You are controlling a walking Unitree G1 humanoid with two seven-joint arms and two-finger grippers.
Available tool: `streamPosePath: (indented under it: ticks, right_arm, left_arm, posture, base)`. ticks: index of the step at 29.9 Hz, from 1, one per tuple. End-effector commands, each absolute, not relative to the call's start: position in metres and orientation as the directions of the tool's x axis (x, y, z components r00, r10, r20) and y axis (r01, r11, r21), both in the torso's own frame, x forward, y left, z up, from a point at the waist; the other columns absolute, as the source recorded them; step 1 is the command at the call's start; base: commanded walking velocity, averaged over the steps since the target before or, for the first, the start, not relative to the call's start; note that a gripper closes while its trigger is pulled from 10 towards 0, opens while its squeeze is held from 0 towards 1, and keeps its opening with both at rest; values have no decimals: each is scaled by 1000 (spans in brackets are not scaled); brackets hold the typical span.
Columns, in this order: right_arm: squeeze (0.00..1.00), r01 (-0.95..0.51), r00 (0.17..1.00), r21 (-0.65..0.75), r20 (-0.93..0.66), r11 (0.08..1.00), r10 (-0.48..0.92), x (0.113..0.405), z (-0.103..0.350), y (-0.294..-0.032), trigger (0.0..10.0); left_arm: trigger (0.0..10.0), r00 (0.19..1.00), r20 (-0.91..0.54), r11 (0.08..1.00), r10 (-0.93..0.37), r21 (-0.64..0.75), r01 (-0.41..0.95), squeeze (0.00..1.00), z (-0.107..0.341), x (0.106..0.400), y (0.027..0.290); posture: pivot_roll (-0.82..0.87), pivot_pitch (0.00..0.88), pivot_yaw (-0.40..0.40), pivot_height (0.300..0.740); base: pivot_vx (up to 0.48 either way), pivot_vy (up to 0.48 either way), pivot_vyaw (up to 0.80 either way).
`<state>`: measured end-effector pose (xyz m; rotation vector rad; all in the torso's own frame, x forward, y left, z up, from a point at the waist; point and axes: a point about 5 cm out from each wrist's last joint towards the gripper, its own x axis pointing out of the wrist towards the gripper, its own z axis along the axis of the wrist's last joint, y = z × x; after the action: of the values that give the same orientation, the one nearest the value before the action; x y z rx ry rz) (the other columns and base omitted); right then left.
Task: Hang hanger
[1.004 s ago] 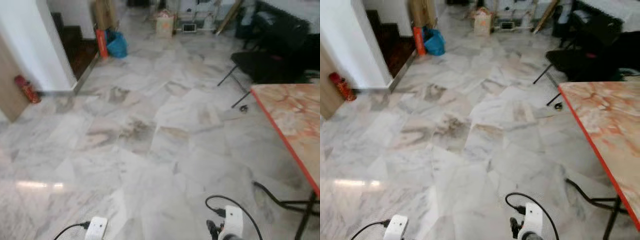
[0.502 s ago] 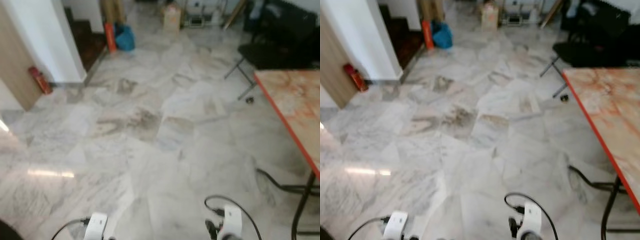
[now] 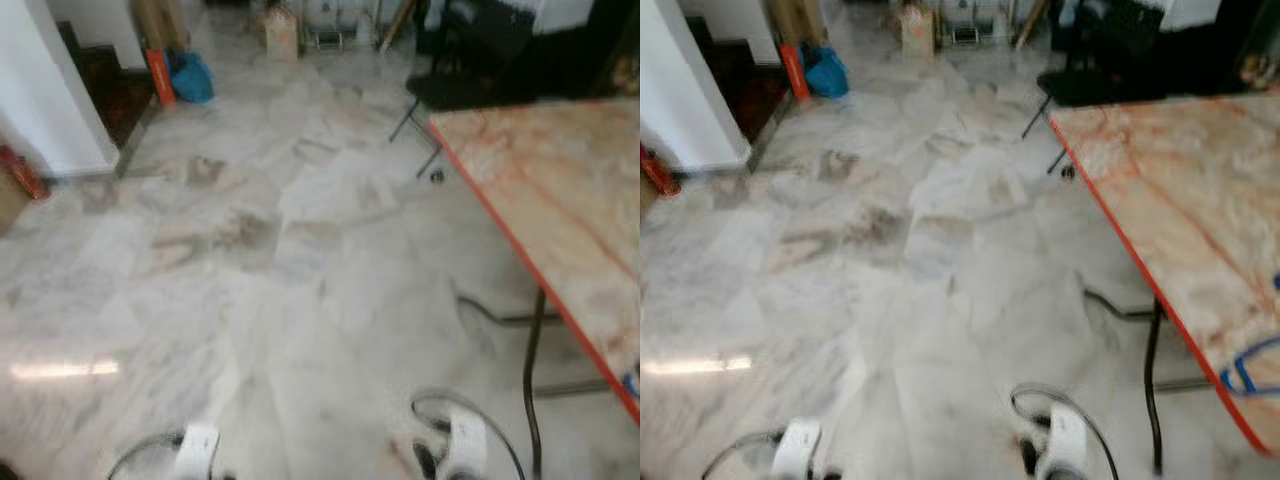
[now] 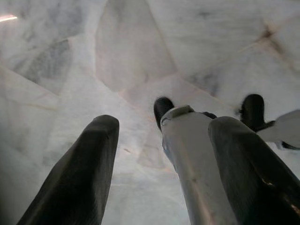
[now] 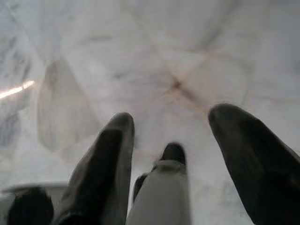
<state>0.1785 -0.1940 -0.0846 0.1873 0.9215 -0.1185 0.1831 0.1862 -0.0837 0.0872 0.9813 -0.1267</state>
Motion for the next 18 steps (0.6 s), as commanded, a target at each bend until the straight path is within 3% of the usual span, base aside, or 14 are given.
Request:
streamPosePath:
  ticks: [1,18]
  right_arm:
    - [0,185,600,128,-800,974,-9,180,-85,-188,10000]
    - [0,199,604,139,-797,970,-10,181,-85,-187,10000]
  left_arm:
    - [10000,532,-845,990,-47,30,136,0,-85,180,193]
    - [10000,518,-855,991,-36,36,128,0,-87,175,196]
  posture:
    - [-17,0,27,740]
    - [-20,0,35,740]
  base:
    - [-285,0,0]
    - [-286,0,0]
